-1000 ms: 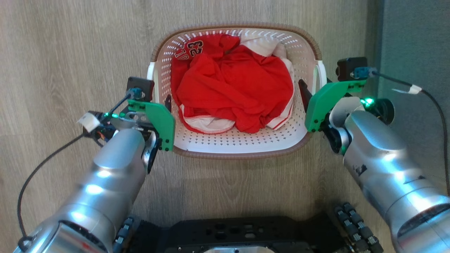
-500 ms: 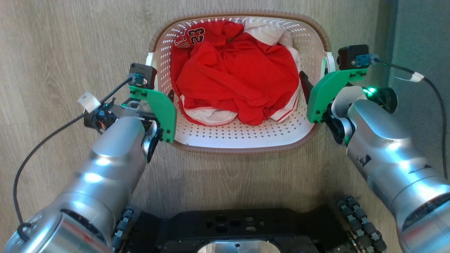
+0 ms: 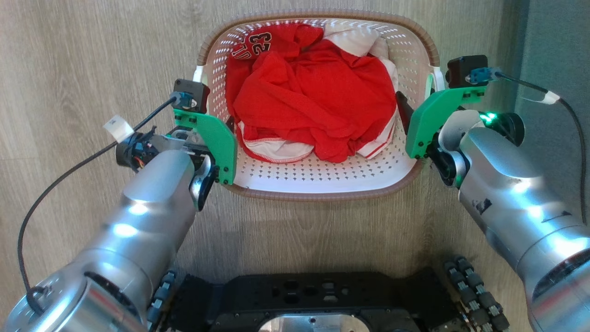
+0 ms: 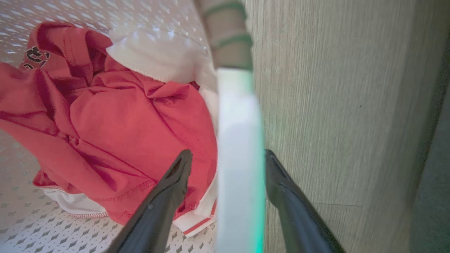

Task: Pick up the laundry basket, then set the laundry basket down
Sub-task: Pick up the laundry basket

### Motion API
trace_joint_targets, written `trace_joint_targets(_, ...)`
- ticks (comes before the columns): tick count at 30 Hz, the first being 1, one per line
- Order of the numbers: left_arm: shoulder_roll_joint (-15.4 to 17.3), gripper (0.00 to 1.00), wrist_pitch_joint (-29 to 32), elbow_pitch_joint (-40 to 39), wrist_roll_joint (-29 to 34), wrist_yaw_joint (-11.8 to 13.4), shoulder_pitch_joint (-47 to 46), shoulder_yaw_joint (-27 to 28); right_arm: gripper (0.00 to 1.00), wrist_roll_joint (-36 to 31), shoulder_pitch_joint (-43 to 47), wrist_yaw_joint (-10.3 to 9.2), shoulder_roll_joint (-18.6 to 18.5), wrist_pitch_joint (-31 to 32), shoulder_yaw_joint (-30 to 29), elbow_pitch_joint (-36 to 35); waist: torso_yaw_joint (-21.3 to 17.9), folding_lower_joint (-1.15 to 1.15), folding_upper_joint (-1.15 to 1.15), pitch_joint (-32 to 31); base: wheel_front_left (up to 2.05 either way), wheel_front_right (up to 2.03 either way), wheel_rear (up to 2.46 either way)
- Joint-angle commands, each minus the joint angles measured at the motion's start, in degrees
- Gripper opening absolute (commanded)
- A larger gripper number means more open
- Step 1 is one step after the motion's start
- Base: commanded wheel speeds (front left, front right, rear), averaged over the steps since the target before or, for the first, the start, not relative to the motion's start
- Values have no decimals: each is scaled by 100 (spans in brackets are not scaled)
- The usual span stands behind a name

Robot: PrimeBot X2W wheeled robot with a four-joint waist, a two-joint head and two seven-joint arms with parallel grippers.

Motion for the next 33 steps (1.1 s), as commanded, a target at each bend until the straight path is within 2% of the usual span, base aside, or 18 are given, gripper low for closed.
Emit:
trace_joint_targets(1, 111, 100, -28, -33, -71, 40, 13, 5, 100, 56, 234, 40, 43, -61, 112, -28, 5, 0, 0, 4, 0, 0, 0)
trace_joint_targets(2, 111, 62, -28, -40, -112, 44, 9, -24, 100, 83, 233, 40, 37, -50, 156, -38, 11, 0, 0, 8, 0, 0, 0)
trace_joint_targets(3, 111, 15, -23, -46, -155, 48, 7, -52, 44, 103, 228, 40, 22, -47, 203, -47, 18, 0, 0, 12, 0, 0, 0)
trace_joint_targets(4, 111, 0, -8, -49, -215, 63, 10, -65, 7, 109, 219, 40, -3, -77, 248, -45, 27, 0, 0, 13, 0, 0, 0)
trace_joint_targets(5, 111, 0, 15, -56, -279, 81, 17, -79, 0, 128, 220, 40, -21, -108, 280, -37, 36, 0, 0, 7, 0, 0, 0)
trace_joint_targets(14, 111, 0, 73, -252, -668, 61, 41, -427, 0, 331, 205, 40, -170, -203, 537, 47, 181, 0, 0, -77, 0, 0, 0)
trace_joint_targets(19, 111, 0, 180, -308, -814, -27, 70, -708, 0, 293, 210, 40, -233, -2, 851, 126, 206, 0, 0, -261, 0, 0, 0)
trace_joint_targets(25, 111, 0, 801, -340, -912, -390, 198, -1207, 0, 299, 372, 40, -285, 927, 1462, 39, 178, 0, 0, -747, 0, 0, 0)
trace_joint_targets(29, 111, 0, 1247, -344, -993, -543, 239, -1448, 0, 648, 455, 40, -382, 1662, 1737, -268, 131, 0, 0, -1281, 0, 0, 0)
trace_joint_targets(33, 111, 0, 1416, -338, -1050, -615, 313, -1541, 0, 859, 493, 40, -443, 1950, 1912, -423, 100, 0, 0, -1767, 0, 0, 0)
